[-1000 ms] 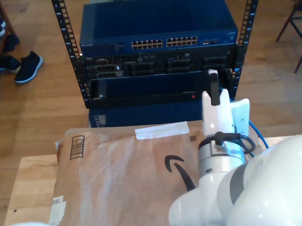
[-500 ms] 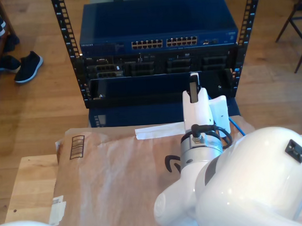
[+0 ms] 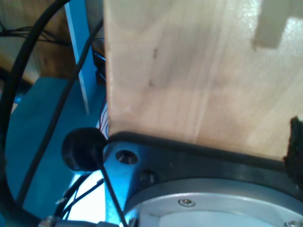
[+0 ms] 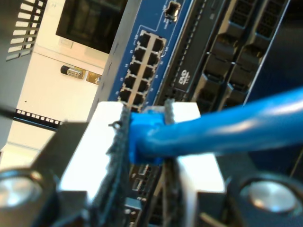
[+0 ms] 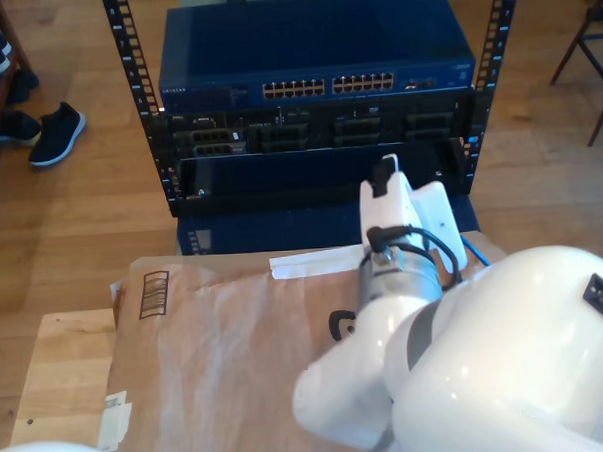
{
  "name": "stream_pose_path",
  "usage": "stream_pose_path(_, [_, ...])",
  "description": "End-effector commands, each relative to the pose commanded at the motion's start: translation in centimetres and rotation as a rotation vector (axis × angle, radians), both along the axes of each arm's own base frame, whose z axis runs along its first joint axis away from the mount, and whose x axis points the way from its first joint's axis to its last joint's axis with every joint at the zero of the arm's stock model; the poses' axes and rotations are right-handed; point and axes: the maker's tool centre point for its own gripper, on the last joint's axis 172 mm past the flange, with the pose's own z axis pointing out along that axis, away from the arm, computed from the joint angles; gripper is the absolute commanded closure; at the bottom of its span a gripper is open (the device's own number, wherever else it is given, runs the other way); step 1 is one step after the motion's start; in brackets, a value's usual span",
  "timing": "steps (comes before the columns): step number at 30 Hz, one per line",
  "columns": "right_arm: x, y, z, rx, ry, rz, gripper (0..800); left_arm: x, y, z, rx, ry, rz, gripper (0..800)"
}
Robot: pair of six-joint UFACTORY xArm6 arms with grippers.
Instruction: Grab the cable and plug it in
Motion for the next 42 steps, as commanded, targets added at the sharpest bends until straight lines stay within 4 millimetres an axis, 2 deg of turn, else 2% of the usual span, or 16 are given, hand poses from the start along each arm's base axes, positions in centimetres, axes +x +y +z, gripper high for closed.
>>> stream_pose_path(2, [0.1, 0.5, -0.1, -0.03, 0.022, -0.021, 800, 0.0, 0.0, 0.0, 0.0, 0.0, 0.0, 0])
stream_pose_path(4, [0.3, 1.9, -1.8, -0.065, 0.044, -0.008, 800, 0.0, 0.0, 0.0, 0.0, 0.0, 0.0, 0])
stream_pose_path(9, [1.4, 3.9, 0.9, -0.049, 0.006, 0.011, 800, 0.0, 0.0, 0.0, 0.0, 0.0, 0.0, 0])
stream_pose_path(12, [1.7, 5.9, 2.8, -0.013, -0.023, 0.027, 800, 0.0, 0.0, 0.0, 0.0, 0.0, 0.0, 0])
stream_pose_path(14, [1.6, 5.8, 2.0, -0.02, -0.006, 0.017, 800, 0.0, 0.0, 0.0, 0.0, 0.0, 0.0, 0])
stream_pose_path(18, [1.7, 5.8, 2.1, -0.102, 0.008, 0.024, 800, 0.0, 0.0, 0.0, 0.0, 0.0, 0.0, 0])
stream_pose_path(25, [0.3, 3.1, 0.2, -0.103, 0.091, -0.077, 800, 0.0, 0.0, 0.0, 0.0, 0.0, 0.0, 0])
stream_pose_path(32, [0.4, 3.8, 3.3, -0.164, 0.002, -0.143, 800, 0.0, 0.0, 0.0, 0.0, 0.0, 0.0, 0])
stream_pose_path(34, [0.2, 3.8, 3.0, -0.181, 0.01, -0.139, 800, 0.0, 0.0, 0.0, 0.0, 0.0, 0.0, 0])
stream_pose_path(36, [-0.6, 4.8, 3.6, -0.17, 0.006, -0.113, 800, 0.0, 0.0, 0.0, 0.0, 0.0, 0.0, 0])
stream_pose_path(42, [-1.1, 4.2, 3.7, -0.151, 0.009, -0.123, 798, 0.0, 0.0, 0.0, 0.0, 0.0, 0.0, 0])
